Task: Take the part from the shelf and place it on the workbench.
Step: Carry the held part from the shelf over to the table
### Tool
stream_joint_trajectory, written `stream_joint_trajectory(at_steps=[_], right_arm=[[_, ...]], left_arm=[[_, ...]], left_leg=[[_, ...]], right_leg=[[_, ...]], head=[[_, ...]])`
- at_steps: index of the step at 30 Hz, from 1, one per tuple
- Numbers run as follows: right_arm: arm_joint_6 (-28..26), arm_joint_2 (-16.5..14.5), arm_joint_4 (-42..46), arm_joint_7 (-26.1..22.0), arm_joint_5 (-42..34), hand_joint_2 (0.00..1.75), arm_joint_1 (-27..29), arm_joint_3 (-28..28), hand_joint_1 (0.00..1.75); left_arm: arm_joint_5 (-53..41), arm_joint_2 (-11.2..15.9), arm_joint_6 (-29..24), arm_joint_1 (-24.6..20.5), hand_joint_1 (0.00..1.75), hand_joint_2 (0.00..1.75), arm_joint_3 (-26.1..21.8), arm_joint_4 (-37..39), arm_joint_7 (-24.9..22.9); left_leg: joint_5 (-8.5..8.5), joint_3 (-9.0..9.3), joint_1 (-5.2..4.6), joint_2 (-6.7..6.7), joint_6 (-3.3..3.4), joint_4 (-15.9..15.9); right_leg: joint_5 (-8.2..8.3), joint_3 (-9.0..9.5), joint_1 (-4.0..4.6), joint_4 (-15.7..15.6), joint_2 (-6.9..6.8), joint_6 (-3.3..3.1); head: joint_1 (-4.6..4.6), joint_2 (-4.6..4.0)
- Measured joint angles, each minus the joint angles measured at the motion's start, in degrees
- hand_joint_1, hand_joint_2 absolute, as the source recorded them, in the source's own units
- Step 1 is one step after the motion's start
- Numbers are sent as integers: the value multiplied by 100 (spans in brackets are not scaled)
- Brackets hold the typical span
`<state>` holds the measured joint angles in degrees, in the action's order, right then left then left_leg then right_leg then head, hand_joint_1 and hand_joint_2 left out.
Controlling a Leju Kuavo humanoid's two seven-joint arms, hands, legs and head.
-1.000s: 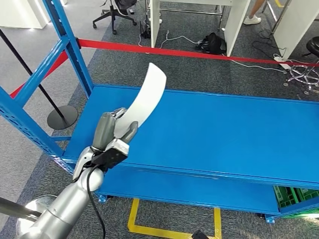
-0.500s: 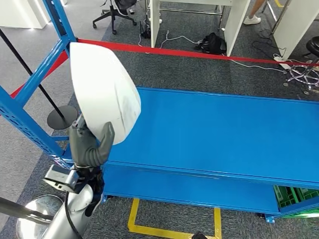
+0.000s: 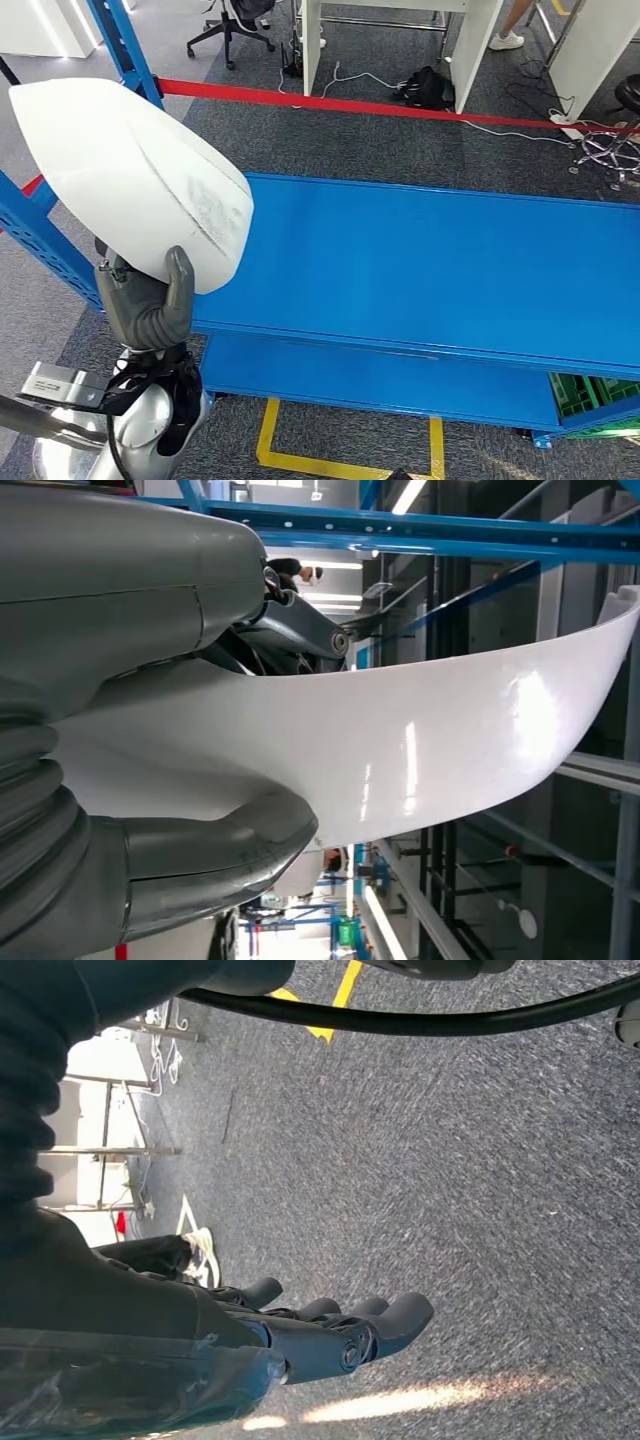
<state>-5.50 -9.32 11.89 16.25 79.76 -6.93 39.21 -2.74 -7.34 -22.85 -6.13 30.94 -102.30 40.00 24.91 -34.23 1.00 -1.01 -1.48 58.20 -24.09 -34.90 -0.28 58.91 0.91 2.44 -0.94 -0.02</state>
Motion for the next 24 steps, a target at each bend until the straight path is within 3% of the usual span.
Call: stream_joint_trajectory(at_steps=[9,17,24], right_arm=[[-9,-8,0,2,-1,175,9,2,0],[-49,-10,0,-21,-36,175,28,36,0],[-106,-10,0,-93,-128,175,78,78,0]], left_arm=[[506,-132,224,186,175,175,-3,-126,0],[1462,-399,868,428,175,175,-208,-120,-14],[1369,-425,981,426,175,175,-280,147,-394]], left_leg=[[0,0,0,0,0,0],[1,-1,0,0,0,0],[1,-1,0,0,0,0]], right_leg=[[0,0,0,0,0,0],[0,-2,0,-1,0,0],[0,-2,0,-2,1,0]], head=[[2,-1],[1,-1],[1,-1]])
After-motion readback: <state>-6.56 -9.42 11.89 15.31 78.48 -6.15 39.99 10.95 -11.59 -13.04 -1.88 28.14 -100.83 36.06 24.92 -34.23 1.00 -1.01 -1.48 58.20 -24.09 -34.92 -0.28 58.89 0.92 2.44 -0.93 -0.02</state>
